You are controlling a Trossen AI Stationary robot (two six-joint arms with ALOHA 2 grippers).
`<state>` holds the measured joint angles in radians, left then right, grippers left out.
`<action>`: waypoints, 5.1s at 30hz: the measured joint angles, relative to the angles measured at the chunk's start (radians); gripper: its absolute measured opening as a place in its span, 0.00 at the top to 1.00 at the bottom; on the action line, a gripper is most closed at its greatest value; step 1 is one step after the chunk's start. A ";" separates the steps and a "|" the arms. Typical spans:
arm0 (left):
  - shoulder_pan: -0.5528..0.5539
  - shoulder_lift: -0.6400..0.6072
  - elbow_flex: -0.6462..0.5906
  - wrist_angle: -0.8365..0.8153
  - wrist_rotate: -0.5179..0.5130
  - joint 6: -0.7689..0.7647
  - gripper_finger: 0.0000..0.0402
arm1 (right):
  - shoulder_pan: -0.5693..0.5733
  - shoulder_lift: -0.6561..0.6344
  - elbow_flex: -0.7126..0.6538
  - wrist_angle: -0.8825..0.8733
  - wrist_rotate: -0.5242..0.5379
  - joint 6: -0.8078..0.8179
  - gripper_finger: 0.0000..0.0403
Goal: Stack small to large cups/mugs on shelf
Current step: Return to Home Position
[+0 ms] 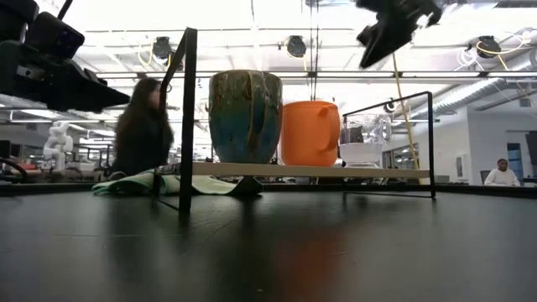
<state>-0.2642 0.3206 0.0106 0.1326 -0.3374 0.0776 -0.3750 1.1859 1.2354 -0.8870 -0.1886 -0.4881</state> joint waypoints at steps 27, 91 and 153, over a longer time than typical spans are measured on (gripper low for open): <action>-0.291 -0.001 0.014 0.106 -0.232 0.059 1.00 | 0.251 -0.671 -0.600 0.327 -0.023 0.450 1.00; 0.234 -0.264 0.017 -0.159 0.293 0.052 1.00 | 0.359 -1.022 -1.001 0.748 -0.103 0.530 1.00; 0.234 -0.264 0.097 -0.293 0.362 -0.083 0.94 | 0.508 -1.021 -0.999 0.910 -0.105 0.476 1.00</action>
<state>-0.0303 0.0566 0.1078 -0.1604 0.0250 -0.0059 0.1329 0.1650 0.2359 0.0234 -0.2939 -0.0124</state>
